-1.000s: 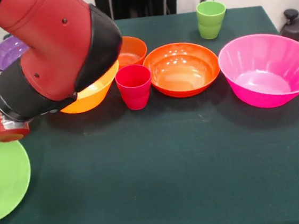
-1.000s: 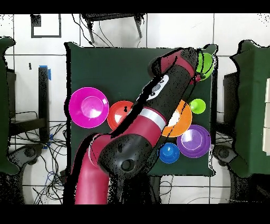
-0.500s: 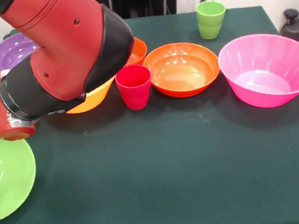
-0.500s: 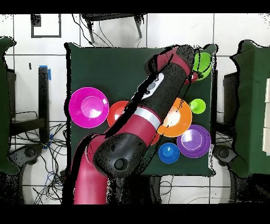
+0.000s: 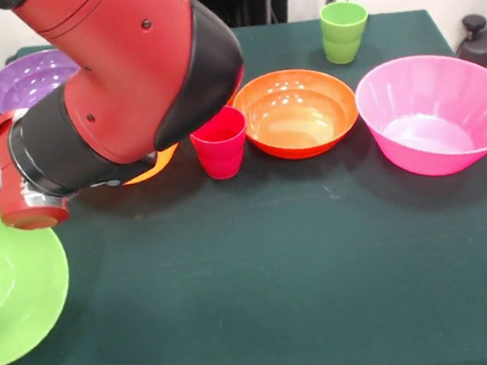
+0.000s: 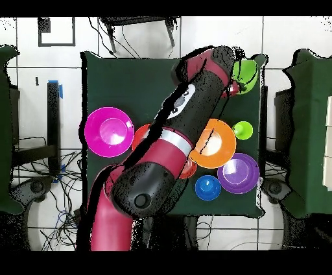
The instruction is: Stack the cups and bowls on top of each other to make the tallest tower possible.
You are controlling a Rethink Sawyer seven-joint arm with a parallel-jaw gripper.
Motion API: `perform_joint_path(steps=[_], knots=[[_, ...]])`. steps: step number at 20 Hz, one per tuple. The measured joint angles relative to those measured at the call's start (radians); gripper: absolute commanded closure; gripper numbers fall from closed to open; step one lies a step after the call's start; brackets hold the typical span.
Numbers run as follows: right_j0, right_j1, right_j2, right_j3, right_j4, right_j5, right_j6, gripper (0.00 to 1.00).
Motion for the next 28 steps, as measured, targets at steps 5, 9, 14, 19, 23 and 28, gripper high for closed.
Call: perform_joint_path(steps=[5, 9, 14, 19, 23, 28], knots=[[0.000, 0.017, -0.023, -0.036, 0.028, 0.015, 0.004, 1.00], [0.002, 0.029, -0.024, -0.047, 0.043, 0.015, 0.004, 1.00], [0.009, 0.044, -0.024, -0.047, 0.047, 0.015, 0.004, 1.00], [0.025, 0.045, -0.022, -0.042, 0.047, 0.015, 0.004, 1.00], [0.058, 0.029, -0.016, -0.009, 0.038, 0.015, 0.003, 1.00], [0.132, -0.028, -0.005, 0.080, -0.003, 0.015, -0.004, 1.00]])
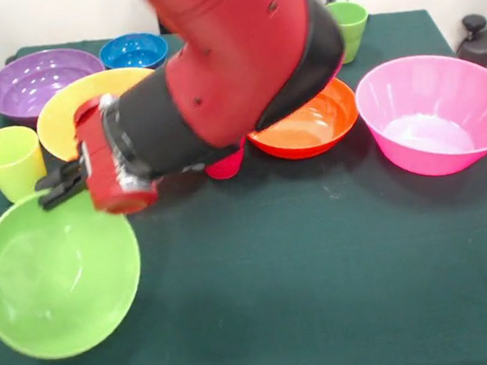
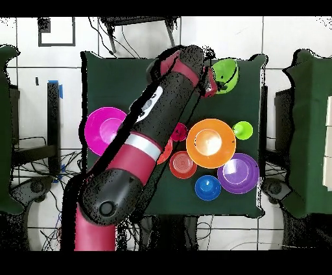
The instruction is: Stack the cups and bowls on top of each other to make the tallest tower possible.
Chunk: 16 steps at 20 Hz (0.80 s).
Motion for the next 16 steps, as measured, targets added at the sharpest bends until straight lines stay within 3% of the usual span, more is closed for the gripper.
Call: perform_joint_path(steps=[6, 16], knots=[[0.051, -0.054, 0.006, 0.055, -0.032, 0.000, -0.021, 1.00], [0.055, -0.061, 0.026, 0.060, -0.104, -0.040, -0.024, 1.00]])
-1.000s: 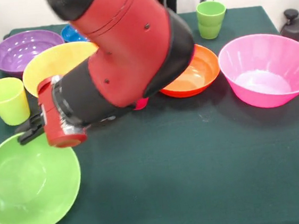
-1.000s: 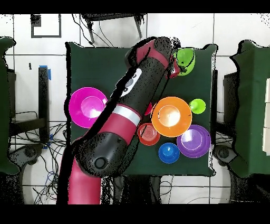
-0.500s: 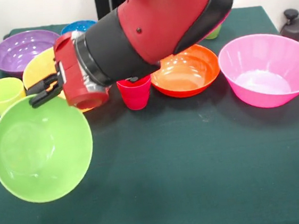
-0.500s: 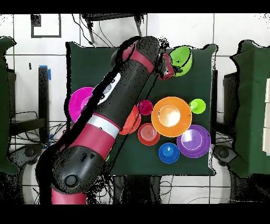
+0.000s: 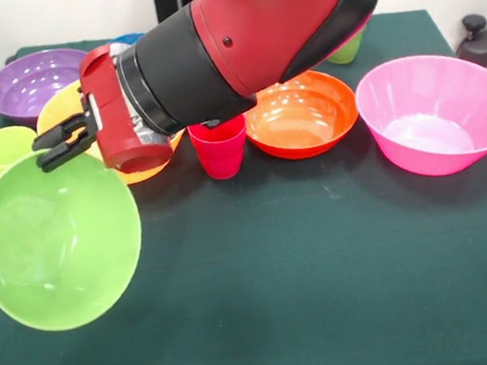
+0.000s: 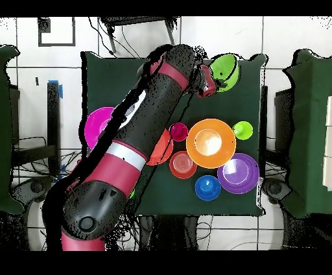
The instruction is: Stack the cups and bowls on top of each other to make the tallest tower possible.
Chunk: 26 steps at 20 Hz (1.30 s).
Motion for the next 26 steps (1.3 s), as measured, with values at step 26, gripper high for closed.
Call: perform_joint_path(steps=[26], knots=[[-0.037, 0.018, 0.158, 0.023, -0.089, -0.074, -0.328, 1.00]])
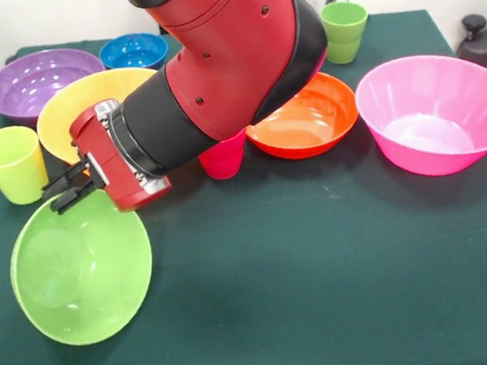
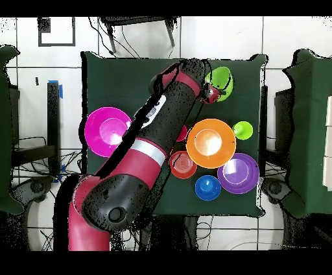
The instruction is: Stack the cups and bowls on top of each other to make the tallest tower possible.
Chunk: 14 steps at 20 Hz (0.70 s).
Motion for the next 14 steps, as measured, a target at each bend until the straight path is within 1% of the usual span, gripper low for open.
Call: perform_joint_path(steps=[10, 14], knots=[[0.002, 0.007, -0.004, -0.011, -0.013, 0.091, -0.021, 1.00], [0.002, 0.029, -0.016, -0.035, -0.033, 0.125, -0.021, 1.00]])
